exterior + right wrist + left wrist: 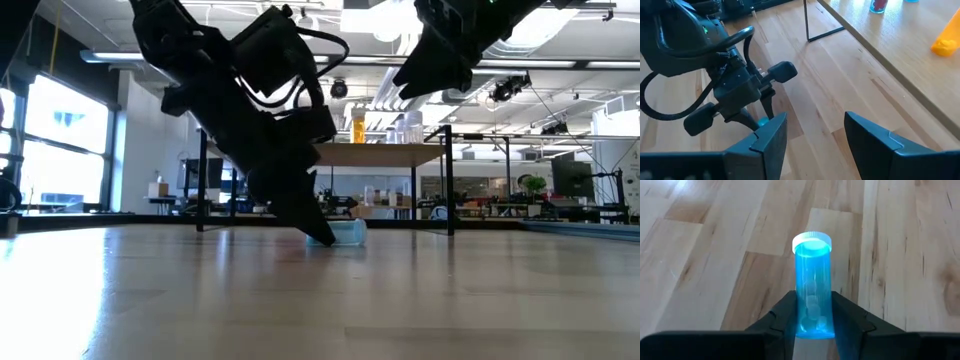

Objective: Pick and place medicine bottles onto shelf by color
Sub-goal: Put the blue pill bottle on the shelf aligned with the other blue pill bottles

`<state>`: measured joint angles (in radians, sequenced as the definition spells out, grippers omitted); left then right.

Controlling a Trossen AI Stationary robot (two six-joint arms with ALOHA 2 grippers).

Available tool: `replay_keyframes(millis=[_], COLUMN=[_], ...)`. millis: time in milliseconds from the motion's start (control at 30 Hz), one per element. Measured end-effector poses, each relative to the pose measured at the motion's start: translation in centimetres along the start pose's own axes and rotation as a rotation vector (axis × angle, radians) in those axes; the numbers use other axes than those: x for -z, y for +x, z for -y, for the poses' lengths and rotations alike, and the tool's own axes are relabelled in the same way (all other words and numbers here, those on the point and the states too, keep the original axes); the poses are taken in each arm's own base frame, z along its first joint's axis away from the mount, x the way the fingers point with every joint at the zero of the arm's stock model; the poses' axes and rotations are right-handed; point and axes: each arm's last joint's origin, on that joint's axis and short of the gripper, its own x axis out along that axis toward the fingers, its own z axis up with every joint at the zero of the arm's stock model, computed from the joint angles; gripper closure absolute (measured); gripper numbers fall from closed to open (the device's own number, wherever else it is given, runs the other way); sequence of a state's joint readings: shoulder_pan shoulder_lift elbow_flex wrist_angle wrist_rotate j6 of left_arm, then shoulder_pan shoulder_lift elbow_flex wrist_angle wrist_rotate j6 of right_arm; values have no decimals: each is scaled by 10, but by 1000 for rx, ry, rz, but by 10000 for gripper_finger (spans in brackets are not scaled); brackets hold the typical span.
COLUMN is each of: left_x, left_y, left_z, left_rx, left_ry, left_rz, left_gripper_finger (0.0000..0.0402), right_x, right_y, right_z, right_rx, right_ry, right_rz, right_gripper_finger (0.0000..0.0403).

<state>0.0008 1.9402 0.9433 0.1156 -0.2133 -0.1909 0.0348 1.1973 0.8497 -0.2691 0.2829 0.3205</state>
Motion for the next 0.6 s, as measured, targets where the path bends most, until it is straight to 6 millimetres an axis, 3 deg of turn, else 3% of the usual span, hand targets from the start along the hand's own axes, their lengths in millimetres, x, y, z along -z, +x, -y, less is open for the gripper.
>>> replay_keyframes(millis=[167,367,600], left_x=[2,15,37], left_y=[-14,-47,-84], left_z=[-7,-26,-38], left_rx=[34,32,91], left_ry=[18,-46,-143], left_rz=[1,90,357], left_gripper_finger=[316,316,315], right_x=[0,-5,-20], right_y=[0,0,-1], right_z=[0,-2,-8], right_rx=[-4,-20,-112], right_ry=[21,27,-29], right_rz=[4,53,193], right_gripper_finger=[214,214,214])
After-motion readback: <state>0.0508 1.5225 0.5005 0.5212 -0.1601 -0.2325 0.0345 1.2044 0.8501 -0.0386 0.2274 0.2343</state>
